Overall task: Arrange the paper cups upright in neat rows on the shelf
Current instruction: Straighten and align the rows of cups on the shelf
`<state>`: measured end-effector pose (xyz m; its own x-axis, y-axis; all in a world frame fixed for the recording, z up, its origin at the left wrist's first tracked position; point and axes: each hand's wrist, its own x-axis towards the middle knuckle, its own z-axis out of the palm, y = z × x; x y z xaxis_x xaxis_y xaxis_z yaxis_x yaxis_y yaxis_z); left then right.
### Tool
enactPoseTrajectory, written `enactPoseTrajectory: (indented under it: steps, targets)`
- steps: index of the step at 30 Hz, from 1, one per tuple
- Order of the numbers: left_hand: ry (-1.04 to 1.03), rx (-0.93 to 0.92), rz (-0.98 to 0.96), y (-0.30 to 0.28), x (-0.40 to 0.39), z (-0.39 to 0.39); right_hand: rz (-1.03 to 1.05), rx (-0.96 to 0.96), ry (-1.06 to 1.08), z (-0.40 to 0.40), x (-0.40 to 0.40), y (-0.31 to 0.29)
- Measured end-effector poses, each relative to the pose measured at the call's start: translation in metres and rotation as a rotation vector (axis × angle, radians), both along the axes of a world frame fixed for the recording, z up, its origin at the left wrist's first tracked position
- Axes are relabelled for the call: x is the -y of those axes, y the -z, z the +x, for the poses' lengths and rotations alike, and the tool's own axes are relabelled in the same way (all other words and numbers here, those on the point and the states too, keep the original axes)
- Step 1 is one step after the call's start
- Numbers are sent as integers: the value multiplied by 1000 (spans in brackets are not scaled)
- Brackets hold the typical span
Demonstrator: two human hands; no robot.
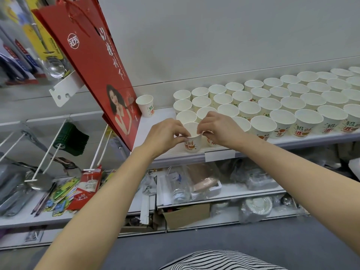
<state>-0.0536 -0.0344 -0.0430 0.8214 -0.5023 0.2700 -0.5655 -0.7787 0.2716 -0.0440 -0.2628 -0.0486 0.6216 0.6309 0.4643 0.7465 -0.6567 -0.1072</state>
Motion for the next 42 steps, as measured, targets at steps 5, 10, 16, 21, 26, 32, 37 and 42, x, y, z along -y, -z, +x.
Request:
enactPoseTrajectory:
  steps: [5,10,16,21,26,32,37,42]
  targets:
    - [3,98,8,9,10,-2,-21,2,-63,-3,0,4]
    - [-2,46,-112,13,10,-6,35,-4,-43,-2,-2,10]
    - [-327,106,-250,-1,-26,25,45,-33,-42,-1,-6,10]
    - [-566,90,-13,-4,-47,89,126,-16,4,-6,-8,10]
    - [-660,24,165,2,-46,131,172,-4,72,-12,-12,14]
    - [-691,-50,290,17,-51,153,201,19,144,-20,-14,16]
    - [-696,28,84,-2,-42,137,339,79,252,-24,-18,13]
    - [-357,192,-262,-32,-15,81,590,13,382,-29,-20,-5]
